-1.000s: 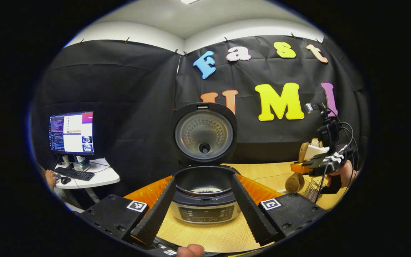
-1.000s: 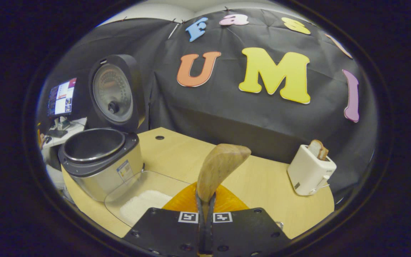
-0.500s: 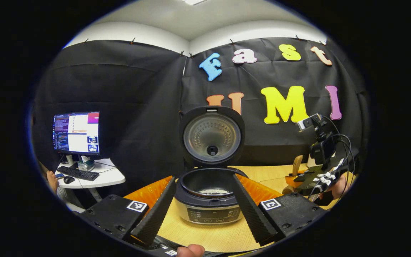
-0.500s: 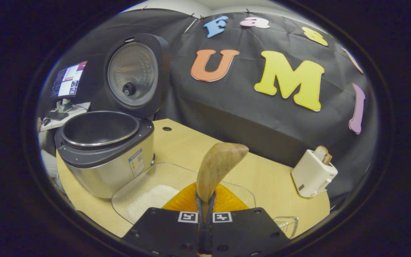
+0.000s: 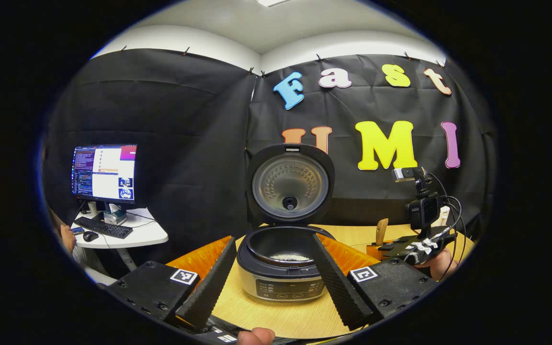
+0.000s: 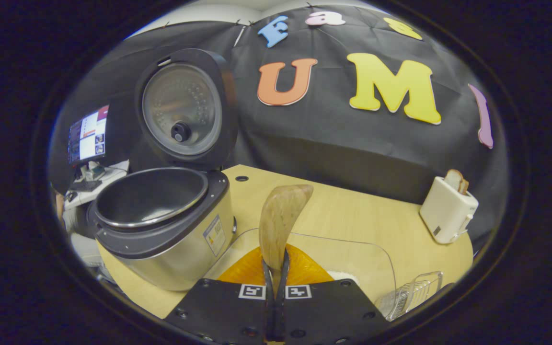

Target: Close the left gripper, press the button to open the rice cooker; take a wooden spoon from the chopstick holder with the right hand, scoop a spoonful of rice and pour it into the rice cooker, then put the wooden spoon back into the chopstick holder.

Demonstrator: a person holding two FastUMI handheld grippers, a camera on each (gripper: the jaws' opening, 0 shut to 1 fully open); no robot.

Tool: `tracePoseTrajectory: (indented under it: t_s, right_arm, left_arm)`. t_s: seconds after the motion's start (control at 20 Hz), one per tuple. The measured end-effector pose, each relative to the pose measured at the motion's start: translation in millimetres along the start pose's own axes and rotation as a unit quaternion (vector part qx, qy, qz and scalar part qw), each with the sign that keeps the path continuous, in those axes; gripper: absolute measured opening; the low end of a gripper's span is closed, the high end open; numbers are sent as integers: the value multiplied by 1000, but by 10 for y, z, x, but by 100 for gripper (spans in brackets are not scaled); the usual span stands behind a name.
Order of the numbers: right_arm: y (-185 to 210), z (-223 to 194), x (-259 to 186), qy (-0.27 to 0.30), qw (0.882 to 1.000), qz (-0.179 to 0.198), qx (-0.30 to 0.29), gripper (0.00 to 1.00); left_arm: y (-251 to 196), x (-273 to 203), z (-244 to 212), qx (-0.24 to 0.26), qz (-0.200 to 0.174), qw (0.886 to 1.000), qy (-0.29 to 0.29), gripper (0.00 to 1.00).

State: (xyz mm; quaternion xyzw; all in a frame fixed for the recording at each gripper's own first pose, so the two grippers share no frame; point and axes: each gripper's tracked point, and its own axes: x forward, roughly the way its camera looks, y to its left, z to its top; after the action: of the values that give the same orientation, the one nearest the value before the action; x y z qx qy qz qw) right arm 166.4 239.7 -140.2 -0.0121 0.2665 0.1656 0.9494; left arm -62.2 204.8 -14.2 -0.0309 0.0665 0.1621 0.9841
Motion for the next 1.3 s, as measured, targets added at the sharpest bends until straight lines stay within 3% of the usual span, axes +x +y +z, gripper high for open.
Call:
tracePoseTrajectory:
  t_s: [0.3,0.55,0.75,1.0,1.05,1.3]
  right_arm:
    - [-47,101,-22,6,994,40,98,0]
    - [-243,54,15,29,968,82,236,0]
    - [-476,191,-92,14,935,118,335,0]
    - [-859,356,-268,-29,916,114,384,0]
    - [-915,393,-304,-34,909,117,397,0]
    - [-1016,612,-407,-47,893,130,428,0]
  left_arm:
    - [-30,4,9,5,-2,1000,0,99]
    - [-84,8,-3,2,-12,1000,3,99]
    - [-105,18,-11,6,-15,1000,3,99]
    - [-138,24,-29,8,-20,1000,5,99]
    - [-142,27,-25,7,-21,1000,3,95]
    - [-168,29,-68,-4,-34,999,12,99]
